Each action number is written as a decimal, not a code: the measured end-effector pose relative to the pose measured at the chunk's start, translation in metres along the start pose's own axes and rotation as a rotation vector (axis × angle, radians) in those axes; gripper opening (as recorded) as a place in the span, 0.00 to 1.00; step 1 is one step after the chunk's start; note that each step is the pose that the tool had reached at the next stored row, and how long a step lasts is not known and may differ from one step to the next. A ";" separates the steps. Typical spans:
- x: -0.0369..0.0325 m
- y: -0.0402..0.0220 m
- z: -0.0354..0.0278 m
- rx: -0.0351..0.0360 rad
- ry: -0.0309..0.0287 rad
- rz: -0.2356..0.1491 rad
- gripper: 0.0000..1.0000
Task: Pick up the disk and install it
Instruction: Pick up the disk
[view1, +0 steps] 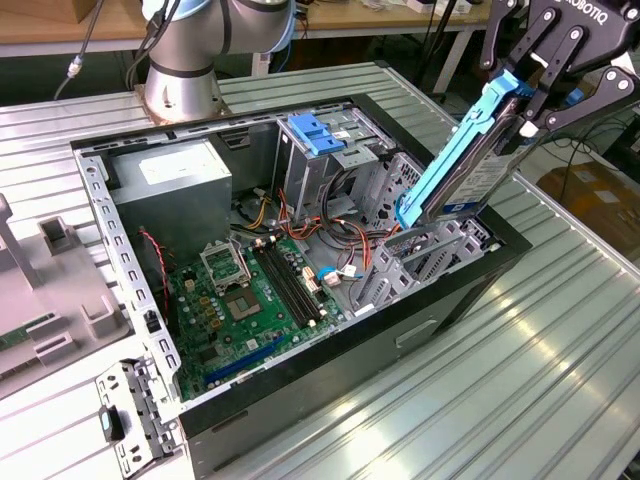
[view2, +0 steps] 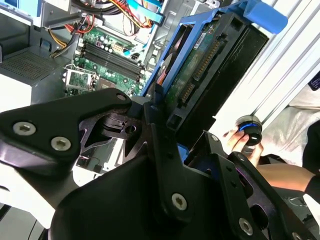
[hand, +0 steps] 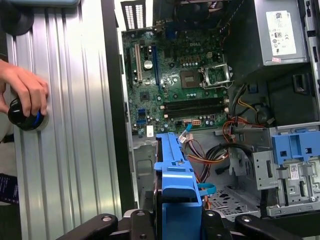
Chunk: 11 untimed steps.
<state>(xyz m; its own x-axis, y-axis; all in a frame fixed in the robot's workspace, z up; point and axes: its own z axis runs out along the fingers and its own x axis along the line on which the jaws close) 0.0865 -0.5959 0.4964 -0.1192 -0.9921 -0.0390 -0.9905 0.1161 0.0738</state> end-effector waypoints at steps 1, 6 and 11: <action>0.0001 -0.0017 -0.0001 -0.0003 -0.0003 0.000 0.36; 0.0006 -0.0117 -0.0008 -0.0022 -0.0023 0.000 0.36; 0.0028 -0.0197 -0.0013 -0.0037 -0.0052 0.000 0.36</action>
<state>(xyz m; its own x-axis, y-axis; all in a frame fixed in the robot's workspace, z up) 0.1058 -0.6010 0.4961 -0.1193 -0.9919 -0.0442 -0.9903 0.1157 0.0775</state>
